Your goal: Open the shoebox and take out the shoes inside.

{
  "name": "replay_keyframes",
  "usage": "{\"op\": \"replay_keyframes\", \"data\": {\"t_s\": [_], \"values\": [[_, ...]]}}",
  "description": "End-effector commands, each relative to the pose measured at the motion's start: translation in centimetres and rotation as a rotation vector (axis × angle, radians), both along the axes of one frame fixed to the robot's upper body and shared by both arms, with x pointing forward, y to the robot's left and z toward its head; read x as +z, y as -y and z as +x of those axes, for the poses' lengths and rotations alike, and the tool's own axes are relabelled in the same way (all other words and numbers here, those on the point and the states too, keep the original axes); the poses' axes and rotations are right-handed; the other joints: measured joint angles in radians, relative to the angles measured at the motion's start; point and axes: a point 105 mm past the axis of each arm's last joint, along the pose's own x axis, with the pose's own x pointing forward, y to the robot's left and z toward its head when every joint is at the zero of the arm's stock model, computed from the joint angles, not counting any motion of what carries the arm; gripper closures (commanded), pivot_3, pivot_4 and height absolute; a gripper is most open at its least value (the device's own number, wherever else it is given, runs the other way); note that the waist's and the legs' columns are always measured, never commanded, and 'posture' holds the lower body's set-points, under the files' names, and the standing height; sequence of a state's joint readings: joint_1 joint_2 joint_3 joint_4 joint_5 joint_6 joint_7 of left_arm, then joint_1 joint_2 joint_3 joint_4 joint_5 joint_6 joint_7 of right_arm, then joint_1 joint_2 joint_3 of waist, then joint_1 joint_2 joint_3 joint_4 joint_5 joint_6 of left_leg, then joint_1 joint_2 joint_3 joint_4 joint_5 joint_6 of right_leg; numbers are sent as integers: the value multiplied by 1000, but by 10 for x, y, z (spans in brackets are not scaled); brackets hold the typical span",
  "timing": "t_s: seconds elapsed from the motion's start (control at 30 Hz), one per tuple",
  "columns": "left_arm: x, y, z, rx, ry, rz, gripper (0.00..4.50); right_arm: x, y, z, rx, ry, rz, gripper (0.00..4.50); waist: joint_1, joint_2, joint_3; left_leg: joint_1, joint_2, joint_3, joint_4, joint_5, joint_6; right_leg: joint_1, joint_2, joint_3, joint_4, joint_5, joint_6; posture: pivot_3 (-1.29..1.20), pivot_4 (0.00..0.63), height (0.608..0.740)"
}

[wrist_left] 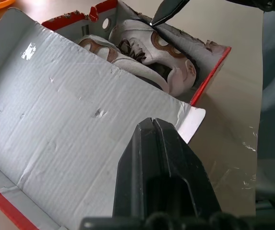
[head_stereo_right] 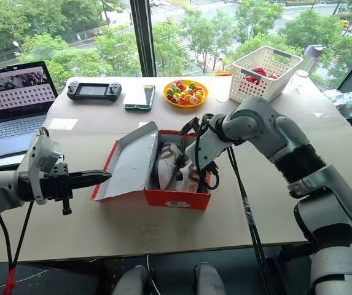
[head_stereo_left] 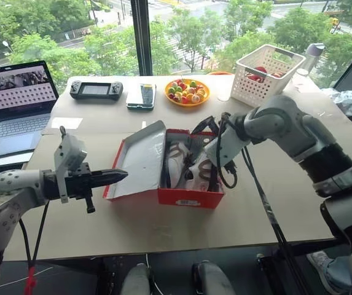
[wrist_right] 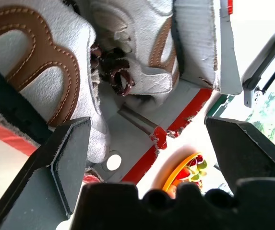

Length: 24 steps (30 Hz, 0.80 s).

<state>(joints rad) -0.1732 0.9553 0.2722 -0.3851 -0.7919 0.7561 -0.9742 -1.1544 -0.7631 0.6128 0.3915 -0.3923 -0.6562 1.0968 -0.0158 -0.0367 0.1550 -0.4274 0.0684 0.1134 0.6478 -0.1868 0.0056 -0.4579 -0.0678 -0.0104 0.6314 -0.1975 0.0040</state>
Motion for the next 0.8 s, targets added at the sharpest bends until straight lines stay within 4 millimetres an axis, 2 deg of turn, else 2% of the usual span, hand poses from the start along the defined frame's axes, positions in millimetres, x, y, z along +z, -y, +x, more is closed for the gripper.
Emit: {"op": "replay_keyframes", "data": {"t_s": [0.03, 0.13, 0.3, 0.4, 0.53, 0.63, 0.8], "values": [[7, 6, -3, -24, 29, -6, 4500, 12, 6, 0, 44, 69, -57, 51, 0, 0, 0, 0, 0, 0, 0, 0, 0, 0, 0, 0, 0, 0, 0, 0, 150, 738], [6, 7, -4, -26, 26, -10, 4500, 10, 14, 10, 42, 118, -117, 51, 0, 0, 0, 0, 0, 0, 0, 0, 0, 0, 0, 0, 0, 0, 0, 0, 150, 738], [4, 8, -5, -19, 26, -19, 4500, 19, 19, 24, 46, 202, -182, 51, -5, 0, 0, 1, 0, 0, 0, 1, -1, 0, 0, 0, 1, -1, 0, 0, 150, 738], [3, 8, -5, -16, 27, -20, 4500, 13, 21, 26, 63, 200, -210, 51, -5, 0, 0, 2, 0, 0, 0, 1, -1, 0, 0, 0, 2, -1, 0, 0, 150, 738], [3, 6, -5, -7, 28, -18, 4500, -6, 15, 20, 108, 161, -213, 51, -5, 0, 0, 2, 0, 0, 0, 1, -1, 0, 0, 1, 2, 0, -1, 0, 150, 738], [3, 7, -6, -9, 26, -16, 4500, -9, 16, 23, 103, 164, -217, 51, -5, 0, 0, 2, 0, 0, 0, 1, -1, 0, 0, 1, 2, 0, -1, 0, 150, 738], [3, 7, -6, -10, 27, -17, 4500, 8, 22, 33, 59, 219, -240, 51, -5, 0, 0, 2, 0, 0, 0, 1, -2, 0, 0, 1, 2, 0, -1, 0, 150, 738]]}}
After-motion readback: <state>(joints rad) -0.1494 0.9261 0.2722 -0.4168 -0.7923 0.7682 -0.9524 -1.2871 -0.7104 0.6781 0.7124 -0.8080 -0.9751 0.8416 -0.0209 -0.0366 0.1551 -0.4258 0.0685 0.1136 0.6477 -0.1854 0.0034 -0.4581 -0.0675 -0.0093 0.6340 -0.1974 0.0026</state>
